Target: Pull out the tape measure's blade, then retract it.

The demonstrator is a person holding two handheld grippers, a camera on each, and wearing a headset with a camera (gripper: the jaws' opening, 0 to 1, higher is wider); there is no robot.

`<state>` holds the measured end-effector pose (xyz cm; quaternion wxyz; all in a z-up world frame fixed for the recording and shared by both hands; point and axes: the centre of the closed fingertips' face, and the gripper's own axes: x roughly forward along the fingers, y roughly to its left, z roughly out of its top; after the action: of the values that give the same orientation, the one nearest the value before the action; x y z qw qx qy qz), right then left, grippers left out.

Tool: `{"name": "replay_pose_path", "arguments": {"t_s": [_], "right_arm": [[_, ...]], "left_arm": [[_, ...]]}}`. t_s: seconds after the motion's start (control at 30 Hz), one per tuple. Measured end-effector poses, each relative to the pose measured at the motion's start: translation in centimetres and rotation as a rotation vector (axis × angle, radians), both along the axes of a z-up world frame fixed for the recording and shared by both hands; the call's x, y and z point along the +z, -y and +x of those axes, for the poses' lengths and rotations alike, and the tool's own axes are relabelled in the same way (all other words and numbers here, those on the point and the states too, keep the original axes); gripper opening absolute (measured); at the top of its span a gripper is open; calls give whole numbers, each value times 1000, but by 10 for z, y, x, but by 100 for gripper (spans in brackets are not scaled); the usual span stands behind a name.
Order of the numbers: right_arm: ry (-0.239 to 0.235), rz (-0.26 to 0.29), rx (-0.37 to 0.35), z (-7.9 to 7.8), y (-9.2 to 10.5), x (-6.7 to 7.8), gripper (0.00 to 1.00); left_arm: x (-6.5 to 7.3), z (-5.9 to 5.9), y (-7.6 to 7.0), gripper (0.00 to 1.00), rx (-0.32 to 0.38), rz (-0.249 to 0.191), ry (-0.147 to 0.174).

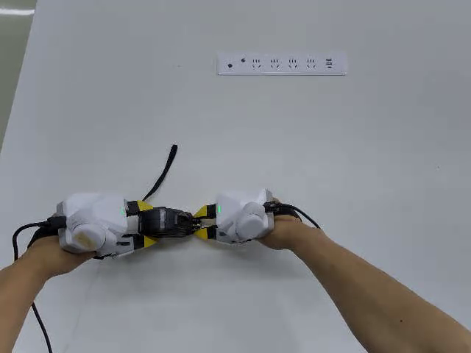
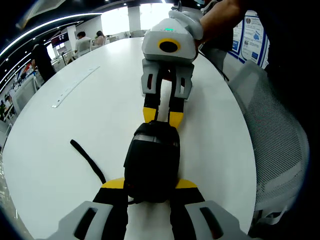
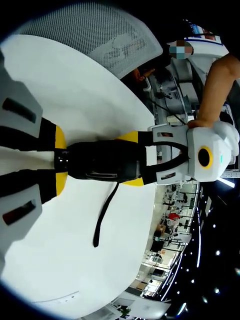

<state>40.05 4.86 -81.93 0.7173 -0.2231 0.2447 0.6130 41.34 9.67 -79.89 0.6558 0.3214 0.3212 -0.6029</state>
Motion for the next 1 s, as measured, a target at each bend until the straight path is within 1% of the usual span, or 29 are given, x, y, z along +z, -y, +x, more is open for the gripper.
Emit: {"name": "replay_pose_path", "arguments": {"t_s": [0.1, 0.37, 1.0], "right_arm": [[-7, -6, 0, 0, 1, 0, 10], [-6, -20, -5, 1, 2, -1, 10], [6, -43, -2, -1, 8, 0, 10]], "left_arm": [[0, 0, 0, 29, 0, 0, 1], [0, 0, 0, 29, -1, -3, 1], [1, -1, 0, 29, -1, -1, -3]]}}
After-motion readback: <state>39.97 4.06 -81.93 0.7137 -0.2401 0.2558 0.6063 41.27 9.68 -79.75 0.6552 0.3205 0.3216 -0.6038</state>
